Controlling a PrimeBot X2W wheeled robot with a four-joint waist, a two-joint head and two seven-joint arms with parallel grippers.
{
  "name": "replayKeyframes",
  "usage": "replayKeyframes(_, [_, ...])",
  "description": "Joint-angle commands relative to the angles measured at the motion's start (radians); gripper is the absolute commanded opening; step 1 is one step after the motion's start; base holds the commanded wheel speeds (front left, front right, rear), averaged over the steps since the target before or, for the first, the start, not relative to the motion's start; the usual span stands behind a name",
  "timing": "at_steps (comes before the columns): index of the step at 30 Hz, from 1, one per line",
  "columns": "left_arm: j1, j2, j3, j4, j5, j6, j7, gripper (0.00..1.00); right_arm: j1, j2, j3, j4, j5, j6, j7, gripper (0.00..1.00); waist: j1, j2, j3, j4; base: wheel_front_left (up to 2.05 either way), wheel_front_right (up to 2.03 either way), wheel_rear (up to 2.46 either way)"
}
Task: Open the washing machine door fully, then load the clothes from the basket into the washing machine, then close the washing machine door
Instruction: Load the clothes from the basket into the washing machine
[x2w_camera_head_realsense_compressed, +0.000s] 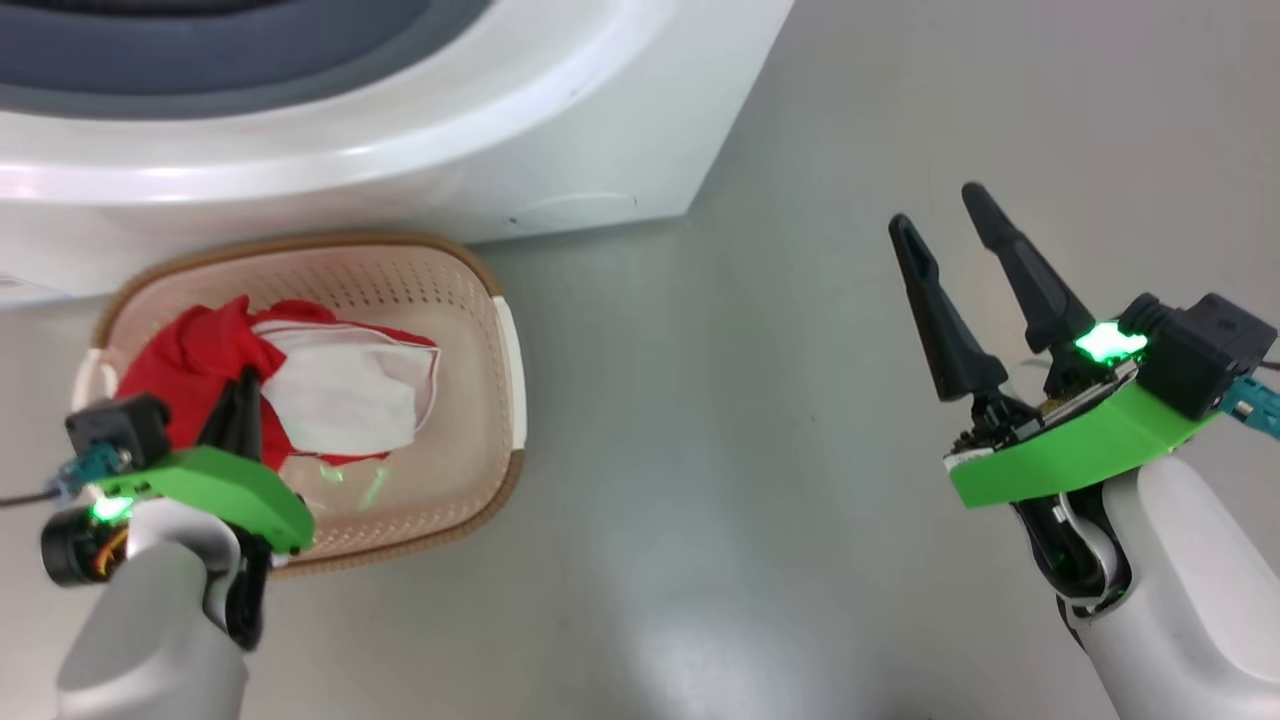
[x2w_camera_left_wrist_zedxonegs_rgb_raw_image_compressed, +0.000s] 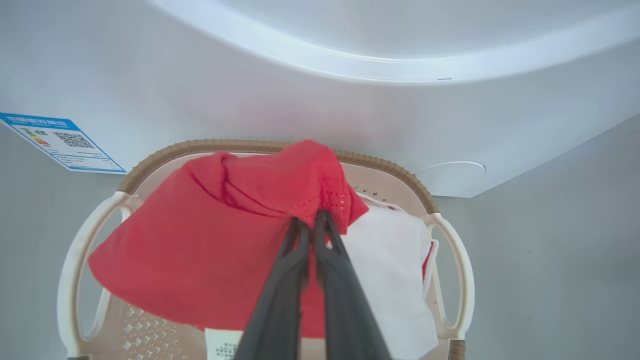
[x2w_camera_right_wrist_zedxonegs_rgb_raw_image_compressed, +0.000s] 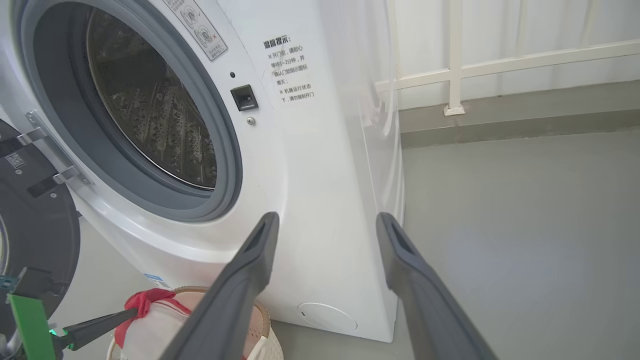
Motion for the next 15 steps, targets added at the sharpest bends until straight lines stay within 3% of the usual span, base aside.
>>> replayKeyframes(1, [0.038, 0.037, 0.023, -0.031, -0.009, -0.003, -0.012, 0.00, 0.040, -0.009, 0.017, -0.017, 0.016, 0.002, -0.005, 1.00, 0.0000, 0.0000, -0.057, 0.027, 0.00, 0.00, 0.00])
replayKeyframes(15, [0.275, 0.001, 0.093, -0.316, 0.045, 0.000, -0.012, 0.00, 0.128, -0.015, 0.033, 0.021, 0.022, 0.002, -0.005, 1.00, 0.0000, 0.0000, -0.245, 0.049, 0.00, 0.00, 0.00])
